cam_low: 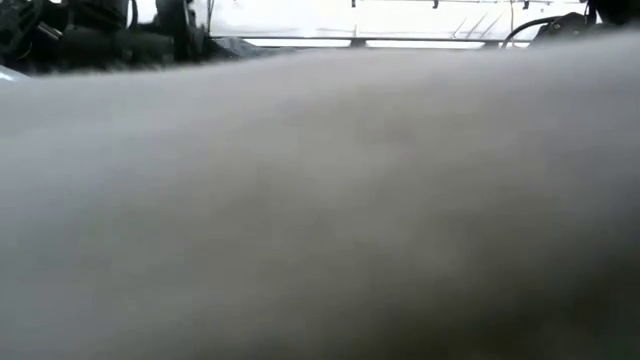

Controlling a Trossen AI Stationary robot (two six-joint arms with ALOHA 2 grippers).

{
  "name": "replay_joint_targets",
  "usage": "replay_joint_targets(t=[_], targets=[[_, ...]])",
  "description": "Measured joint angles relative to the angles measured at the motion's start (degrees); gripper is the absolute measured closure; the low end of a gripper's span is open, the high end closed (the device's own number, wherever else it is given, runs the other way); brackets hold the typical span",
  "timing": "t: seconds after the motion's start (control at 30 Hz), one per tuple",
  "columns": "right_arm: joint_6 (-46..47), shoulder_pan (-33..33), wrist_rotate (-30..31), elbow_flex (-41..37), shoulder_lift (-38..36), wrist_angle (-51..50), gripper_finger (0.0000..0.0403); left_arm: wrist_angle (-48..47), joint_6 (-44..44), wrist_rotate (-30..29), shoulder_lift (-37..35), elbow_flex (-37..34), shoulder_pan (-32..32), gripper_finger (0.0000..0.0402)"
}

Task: Sort clothes
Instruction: Put the blue shirt into the blue laundry bin

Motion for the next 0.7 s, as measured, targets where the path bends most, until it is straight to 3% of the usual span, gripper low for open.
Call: replay_joint_targets(t=[0.17,0.33,0.4,0.57,0.7], targets=[[0.0,0.0,0.0,0.0,0.0,0.0,0.0231,1.1,5.7,0.2,-0.1,4.1,0.1,0.0396],[0.0,0.0,0.1,0.0,0.0,0.0,0.0231,-6.9,12.4,4.5,-0.3,15.6,3.3,0.0398],[0.0,0.0,0.1,0.0,0.0,0.0,0.0231,-15.3,14.7,6.0,-0.3,23.0,5.4,0.0399],[0.0,0.0,0.1,0.0,0.0,0.0,0.0231,-47.1,19.8,7.0,3.0,46.8,11.4,0.0400],[-0.7,0.0,0.1,0.0,0.0,0.0,0.0231,-59.0,24.1,8.1,10.1,66.1,16.1,0.0400]])
